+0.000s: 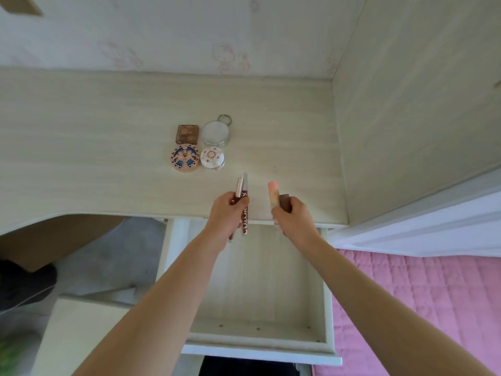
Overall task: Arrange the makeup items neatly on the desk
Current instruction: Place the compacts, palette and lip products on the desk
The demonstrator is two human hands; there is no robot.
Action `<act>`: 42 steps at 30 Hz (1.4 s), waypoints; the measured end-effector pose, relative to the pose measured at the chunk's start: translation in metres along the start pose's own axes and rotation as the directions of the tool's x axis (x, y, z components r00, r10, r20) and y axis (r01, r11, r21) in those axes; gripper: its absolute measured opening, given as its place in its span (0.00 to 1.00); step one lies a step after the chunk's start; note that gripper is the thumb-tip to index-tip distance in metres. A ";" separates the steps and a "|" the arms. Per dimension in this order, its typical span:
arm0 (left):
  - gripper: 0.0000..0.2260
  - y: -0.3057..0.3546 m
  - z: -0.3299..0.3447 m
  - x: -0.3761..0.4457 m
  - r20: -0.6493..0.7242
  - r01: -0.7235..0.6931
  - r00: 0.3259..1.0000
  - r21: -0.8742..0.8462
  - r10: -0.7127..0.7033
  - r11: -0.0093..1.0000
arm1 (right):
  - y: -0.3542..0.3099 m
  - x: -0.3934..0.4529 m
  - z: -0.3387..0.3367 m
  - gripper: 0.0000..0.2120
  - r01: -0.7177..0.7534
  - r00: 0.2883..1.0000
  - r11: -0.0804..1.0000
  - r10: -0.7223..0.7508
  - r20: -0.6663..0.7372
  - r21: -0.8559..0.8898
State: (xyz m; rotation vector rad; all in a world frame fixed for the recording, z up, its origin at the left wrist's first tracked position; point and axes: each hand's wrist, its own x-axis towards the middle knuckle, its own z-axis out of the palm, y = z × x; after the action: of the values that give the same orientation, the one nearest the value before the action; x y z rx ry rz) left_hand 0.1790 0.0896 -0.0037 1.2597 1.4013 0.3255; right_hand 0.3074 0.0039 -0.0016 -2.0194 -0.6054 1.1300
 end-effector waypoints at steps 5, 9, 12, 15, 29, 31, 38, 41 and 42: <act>0.06 0.034 0.009 0.045 -0.023 -0.017 1.000 0.070 0.019 0.997 | -0.028 0.045 0.002 0.06 -0.028 0.999 1.000 0.027 -0.040 -0.014; 0.05 0.054 0.018 0.079 -0.021 -0.026 0.999 0.202 0.031 0.979 | -0.044 0.077 0.002 0.07 -0.076 0.994 0.994 0.069 -0.081 -0.084; 0.04 0.063 0.022 0.100 -0.033 -0.024 0.999 0.305 0.035 0.952 | -0.051 0.100 0.006 0.09 -0.080 0.994 0.990 0.070 -0.087 -0.116; 0.07 0.069 0.022 0.115 -0.048 -0.005 0.999 0.389 0.026 0.921 | -0.057 0.116 0.012 0.09 -0.074 0.994 0.982 0.059 -0.087 -0.173; 0.09 0.076 0.018 0.139 -0.056 -0.004 0.998 0.483 0.036 0.876 | -0.072 0.140 0.026 0.09 -0.057 0.994 0.979 0.039 -0.099 -0.196; 0.09 0.077 0.017 0.139 -0.056 -0.011 0.997 0.508 0.046 0.861 | -0.073 0.140 0.027 0.09 -0.050 0.994 0.980 0.030 -0.102 -0.195; 0.08 0.080 0.018 0.134 -0.085 -0.007 0.995 0.514 0.059 0.858 | -0.072 0.141 0.025 0.10 -0.081 0.984 0.985 0.055 -0.171 -0.149; 0.10 0.081 0.019 0.133 -0.101 -0.012 0.992 0.483 0.069 0.875 | -0.073 0.143 0.024 0.10 -0.067 0.982 0.986 0.037 -0.187 -0.153; 0.10 0.081 0.019 0.132 -0.109 -0.009 0.992 0.470 0.068 0.882 | -0.074 0.144 0.024 0.10 -0.056 0.981 0.982 0.020 -0.194 -0.181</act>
State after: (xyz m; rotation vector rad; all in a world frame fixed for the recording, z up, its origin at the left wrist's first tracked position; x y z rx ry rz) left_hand 0.2663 0.2185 -0.0172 1.6881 1.6220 0.0877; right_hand 0.3550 0.1582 -0.0268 -2.2767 -0.5938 0.9145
